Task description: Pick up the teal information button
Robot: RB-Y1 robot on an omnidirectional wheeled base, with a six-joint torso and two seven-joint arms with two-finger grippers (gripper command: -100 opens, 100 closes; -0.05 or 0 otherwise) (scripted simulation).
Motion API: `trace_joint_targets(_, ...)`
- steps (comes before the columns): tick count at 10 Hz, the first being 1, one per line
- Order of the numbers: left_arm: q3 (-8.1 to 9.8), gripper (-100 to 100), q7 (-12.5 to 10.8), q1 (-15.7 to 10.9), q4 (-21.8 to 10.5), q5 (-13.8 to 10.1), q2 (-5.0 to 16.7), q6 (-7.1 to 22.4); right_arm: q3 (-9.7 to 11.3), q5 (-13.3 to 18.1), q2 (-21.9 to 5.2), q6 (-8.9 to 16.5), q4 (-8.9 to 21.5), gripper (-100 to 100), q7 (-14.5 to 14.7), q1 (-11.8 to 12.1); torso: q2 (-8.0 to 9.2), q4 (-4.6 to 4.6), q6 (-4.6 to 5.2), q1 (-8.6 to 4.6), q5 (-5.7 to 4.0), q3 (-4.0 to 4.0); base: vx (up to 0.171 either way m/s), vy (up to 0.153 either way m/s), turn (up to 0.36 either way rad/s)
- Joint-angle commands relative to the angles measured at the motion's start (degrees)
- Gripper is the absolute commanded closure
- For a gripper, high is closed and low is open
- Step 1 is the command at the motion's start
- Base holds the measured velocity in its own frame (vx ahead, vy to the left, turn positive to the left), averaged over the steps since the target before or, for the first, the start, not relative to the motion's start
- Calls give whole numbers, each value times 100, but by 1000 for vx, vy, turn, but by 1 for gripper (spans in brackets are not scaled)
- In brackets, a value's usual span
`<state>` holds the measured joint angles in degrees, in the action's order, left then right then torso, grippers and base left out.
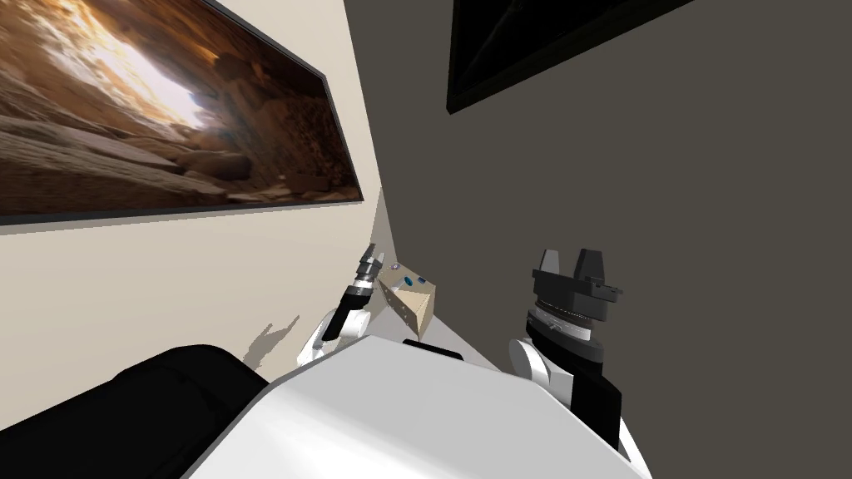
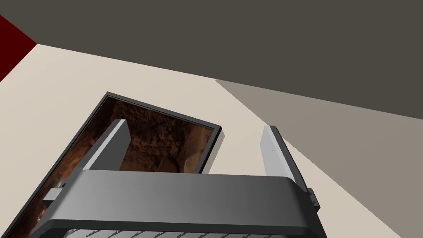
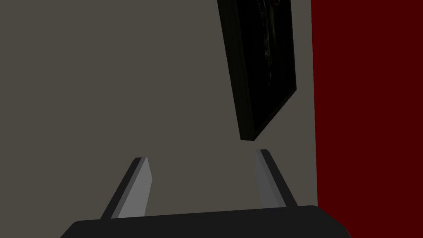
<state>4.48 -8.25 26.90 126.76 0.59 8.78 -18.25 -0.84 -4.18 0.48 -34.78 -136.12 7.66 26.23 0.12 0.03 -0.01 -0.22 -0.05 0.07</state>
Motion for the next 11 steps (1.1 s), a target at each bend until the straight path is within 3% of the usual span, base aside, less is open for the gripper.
trace_joint_targets(1,96,-100,-33,-67,-156,-55,125,286,0,0,0,0,0,0,0,0,0,0,0,0,0,0,-28,-57,-93)
trace_joint_targets(6,264,-100,-61,-245,-539,-143,317,939,0,0,0,0,0,0,0,0,-4,-1,2,6,2,-2,-20,-42,-77)
trace_joint_targets(9,444,-100,-77,-453,-986,-236,497,1411,0,0,0,0,0,0,0,0,-4,-1,-1,6,1,-2,-19,-56,-112)
trace_joint_targets(11,444,-100,-77,-453,-986,-236,497,1568,0,0,0,0,0,0,0,0,-5,-1,-1,8,1,-3,-12,-27,-25)
